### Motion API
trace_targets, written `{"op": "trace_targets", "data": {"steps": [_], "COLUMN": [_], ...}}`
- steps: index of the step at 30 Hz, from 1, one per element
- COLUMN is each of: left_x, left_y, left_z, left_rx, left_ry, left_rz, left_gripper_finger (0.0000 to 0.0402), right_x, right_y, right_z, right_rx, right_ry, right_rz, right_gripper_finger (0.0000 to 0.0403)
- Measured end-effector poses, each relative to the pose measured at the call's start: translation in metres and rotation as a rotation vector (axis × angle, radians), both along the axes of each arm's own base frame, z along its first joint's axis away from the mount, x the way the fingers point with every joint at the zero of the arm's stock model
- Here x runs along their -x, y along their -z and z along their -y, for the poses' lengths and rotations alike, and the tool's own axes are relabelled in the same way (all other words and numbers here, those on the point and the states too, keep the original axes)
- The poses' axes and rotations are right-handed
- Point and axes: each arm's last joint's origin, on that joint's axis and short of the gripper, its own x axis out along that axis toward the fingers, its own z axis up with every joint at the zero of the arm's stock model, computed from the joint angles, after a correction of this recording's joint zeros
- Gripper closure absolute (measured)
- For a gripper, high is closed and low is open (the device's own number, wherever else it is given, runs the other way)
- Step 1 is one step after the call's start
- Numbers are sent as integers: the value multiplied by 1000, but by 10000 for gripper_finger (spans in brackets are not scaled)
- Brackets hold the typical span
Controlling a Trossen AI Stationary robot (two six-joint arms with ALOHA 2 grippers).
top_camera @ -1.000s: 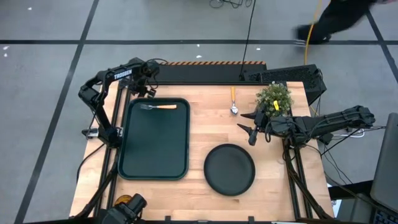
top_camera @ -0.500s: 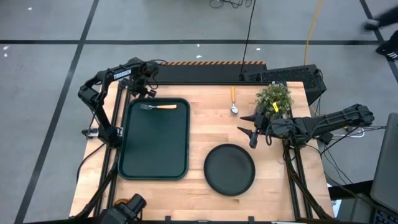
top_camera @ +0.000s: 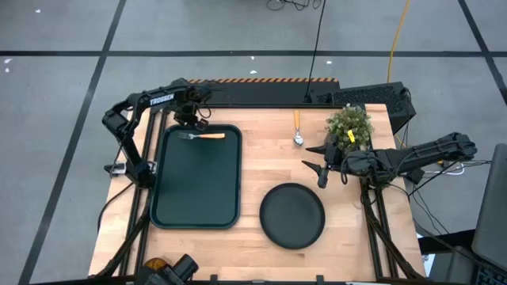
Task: Pick and place plate/cup/fork/spoon on tray
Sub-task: Put the brown glass on the black tray
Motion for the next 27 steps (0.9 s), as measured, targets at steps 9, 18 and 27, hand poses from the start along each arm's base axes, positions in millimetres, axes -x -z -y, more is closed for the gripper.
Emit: {"op": "trace_targets", "data": {"steps": [9, 18, 27], "left_x": [0, 2, 19], "left_y": [0, -12, -55], "left_z": [1, 6, 18], "left_rx": [-2, -24, -170], "left_ry": [22, 70, 64], "left_rz": [-23, -36, 42], "left_gripper_finger": [314, 314, 313], "right_x": [0, 0, 0], "right_y": [0, 0, 0], "right_z": [0, 0, 0], "right_rx": [-1, 2, 2], "right_ry": [1, 0, 1], "right_rz": [-2, -3, -3], "right_gripper_finger": [190, 190, 190]}}
